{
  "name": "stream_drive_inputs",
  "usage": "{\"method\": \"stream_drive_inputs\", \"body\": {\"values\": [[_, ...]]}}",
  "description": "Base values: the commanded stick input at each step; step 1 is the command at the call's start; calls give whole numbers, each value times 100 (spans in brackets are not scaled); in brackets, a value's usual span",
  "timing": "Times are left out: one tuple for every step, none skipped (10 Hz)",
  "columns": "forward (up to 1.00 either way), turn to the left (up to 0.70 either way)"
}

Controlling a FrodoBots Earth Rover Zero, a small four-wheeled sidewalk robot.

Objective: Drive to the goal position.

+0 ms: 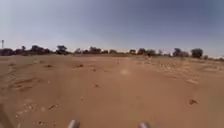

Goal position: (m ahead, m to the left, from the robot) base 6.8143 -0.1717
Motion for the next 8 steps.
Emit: {"method": "stream_drive_inputs", "body": {"values": [[70, 0], [70, 0], [70, 0], [70, 0], [70, 0], [70, 0], [70, 0], [70, 0]]}}
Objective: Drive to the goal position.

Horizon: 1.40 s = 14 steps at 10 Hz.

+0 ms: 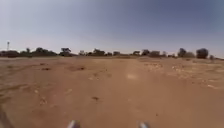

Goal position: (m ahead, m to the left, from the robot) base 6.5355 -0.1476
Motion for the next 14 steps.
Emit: {"method": "stream_drive_inputs", "body": {"values": [[70, 0], [70, 0], [70, 0], [70, 0], [70, 0], [70, 0], [70, 0], [70, 0], [70, 0], [70, 0], [70, 0], [70, 0], [70, 0], [70, 0]]}}
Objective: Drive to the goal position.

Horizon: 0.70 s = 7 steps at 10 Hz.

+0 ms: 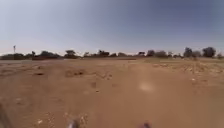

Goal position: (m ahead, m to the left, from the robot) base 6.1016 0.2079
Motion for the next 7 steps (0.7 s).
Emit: {"method": "stream_drive_inputs", "body": {"values": [[70, 0], [70, -17], [70, -35], [70, -35], [70, -35], [70, -20], [70, -3]]}}
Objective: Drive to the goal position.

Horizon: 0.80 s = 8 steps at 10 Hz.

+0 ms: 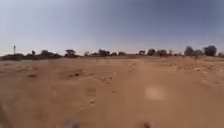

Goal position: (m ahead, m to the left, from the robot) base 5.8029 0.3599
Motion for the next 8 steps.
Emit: {"method": "stream_drive_inputs", "body": {"values": [[70, 0], [70, 0], [70, 0], [70, 0], [70, 0], [70, 0], [70, 0], [70, 0]]}}
